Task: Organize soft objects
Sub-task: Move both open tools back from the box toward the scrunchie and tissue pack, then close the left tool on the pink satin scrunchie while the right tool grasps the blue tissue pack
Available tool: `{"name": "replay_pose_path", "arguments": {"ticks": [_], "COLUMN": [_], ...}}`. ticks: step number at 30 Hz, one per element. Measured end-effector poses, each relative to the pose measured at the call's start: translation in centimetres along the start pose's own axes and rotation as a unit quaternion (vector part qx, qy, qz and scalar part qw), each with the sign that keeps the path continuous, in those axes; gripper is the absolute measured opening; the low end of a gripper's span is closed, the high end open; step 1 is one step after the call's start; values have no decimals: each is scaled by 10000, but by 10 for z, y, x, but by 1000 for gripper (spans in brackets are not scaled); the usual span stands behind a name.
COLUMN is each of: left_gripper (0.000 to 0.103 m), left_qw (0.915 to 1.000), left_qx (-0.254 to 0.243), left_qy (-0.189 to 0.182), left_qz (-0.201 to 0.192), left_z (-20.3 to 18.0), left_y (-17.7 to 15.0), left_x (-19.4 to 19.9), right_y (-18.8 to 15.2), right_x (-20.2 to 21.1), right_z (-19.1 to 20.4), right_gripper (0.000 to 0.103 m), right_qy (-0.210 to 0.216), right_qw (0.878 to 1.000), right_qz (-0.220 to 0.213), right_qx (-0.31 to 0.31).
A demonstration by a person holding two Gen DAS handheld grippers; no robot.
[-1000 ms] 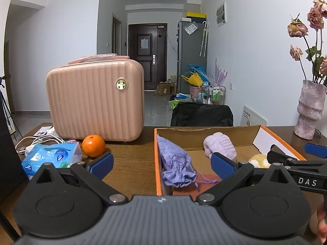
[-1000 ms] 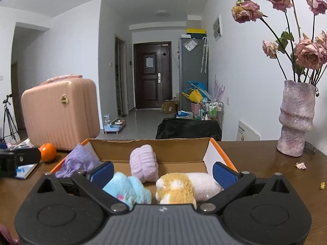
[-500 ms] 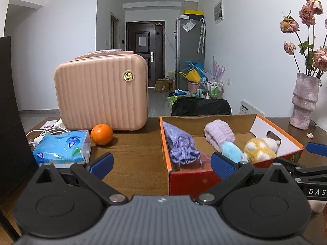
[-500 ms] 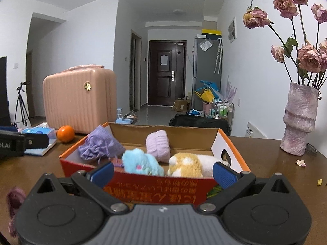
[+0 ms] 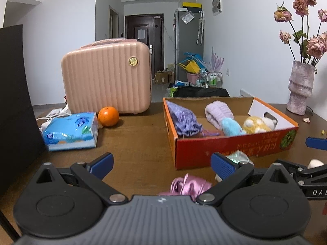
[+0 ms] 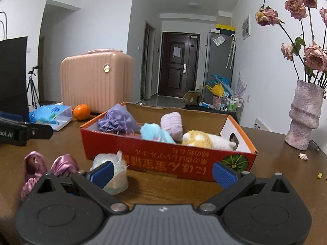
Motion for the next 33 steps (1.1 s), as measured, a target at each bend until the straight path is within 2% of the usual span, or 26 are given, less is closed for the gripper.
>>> {"name": "replay_pose_path", "arguments": {"ticks": [19,33], "left_gripper": [103,103], "left_qw": [9995,9988], "left_qx": [33,104], "left_qy": [-130,-246], "left_qz": [274,407], "left_z": [7,12], "left_y": [-42,-51], "left_x": [33,36], "right_y": [-30,-48], "right_x": [24,25], "right_z": [28,77], "right_gripper": [103,103], "right_qy": [397,948], "right_qw": [9984,9915], "right_qz": [380,777], "right_qx": [106,441]}}
Point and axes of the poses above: each gripper's, at about its wrist camera, not at the fingertips, and x roughly against the way its jaws point, z to its left, y to its top, the point moved 9 cm from there along -x, roughly the way its jaws point, and after that the axes turned 11 degrees about -y, right-handed, at the moved point
